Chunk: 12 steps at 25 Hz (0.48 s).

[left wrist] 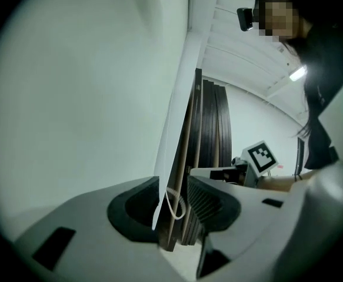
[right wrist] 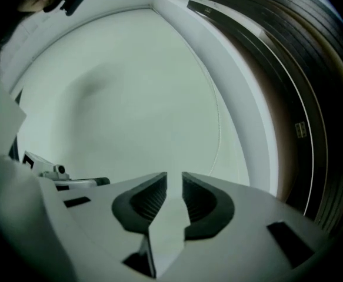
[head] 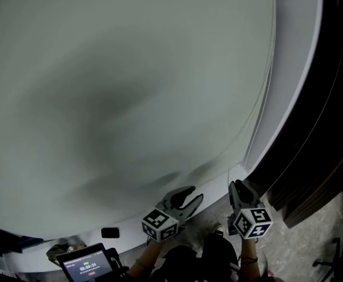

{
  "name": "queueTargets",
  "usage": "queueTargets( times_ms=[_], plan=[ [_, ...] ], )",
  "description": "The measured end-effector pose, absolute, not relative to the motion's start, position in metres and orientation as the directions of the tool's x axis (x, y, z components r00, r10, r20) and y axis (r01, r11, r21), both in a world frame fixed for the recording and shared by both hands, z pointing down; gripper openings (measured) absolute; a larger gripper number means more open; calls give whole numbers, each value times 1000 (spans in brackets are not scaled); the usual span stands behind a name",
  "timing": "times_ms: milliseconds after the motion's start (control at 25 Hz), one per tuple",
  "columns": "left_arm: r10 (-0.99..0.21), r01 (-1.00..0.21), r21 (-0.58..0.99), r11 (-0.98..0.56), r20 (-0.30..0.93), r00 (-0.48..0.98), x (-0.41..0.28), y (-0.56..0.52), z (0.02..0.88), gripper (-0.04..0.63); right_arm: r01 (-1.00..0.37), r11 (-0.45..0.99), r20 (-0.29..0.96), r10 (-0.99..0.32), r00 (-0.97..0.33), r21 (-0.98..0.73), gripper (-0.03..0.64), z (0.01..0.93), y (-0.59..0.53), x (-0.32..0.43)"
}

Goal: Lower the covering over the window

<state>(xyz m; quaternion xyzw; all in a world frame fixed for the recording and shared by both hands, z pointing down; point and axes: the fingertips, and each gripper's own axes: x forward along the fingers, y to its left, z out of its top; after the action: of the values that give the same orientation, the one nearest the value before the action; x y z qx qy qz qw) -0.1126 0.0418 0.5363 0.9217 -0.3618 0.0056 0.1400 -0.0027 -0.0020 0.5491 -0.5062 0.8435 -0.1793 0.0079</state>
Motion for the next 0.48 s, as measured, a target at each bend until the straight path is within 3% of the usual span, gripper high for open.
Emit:
queueTargets(
  times_ms=[80,200,480],
  plan=[
    [-642,-647,253,-719,115,758,-124,62,542,146,-879,372,158,-889,-430,-299,97,550,17,-6],
    [-611,-619,266,-739,122,782,-138,90,553,146,-906,325,137,-919,-370,-271,98,547,48,-13],
    [-563,-556,305,-774,73,823,-142,142,551,146,-906,341,125,-917,-379,-250,98,532,117,-38]
  ],
)
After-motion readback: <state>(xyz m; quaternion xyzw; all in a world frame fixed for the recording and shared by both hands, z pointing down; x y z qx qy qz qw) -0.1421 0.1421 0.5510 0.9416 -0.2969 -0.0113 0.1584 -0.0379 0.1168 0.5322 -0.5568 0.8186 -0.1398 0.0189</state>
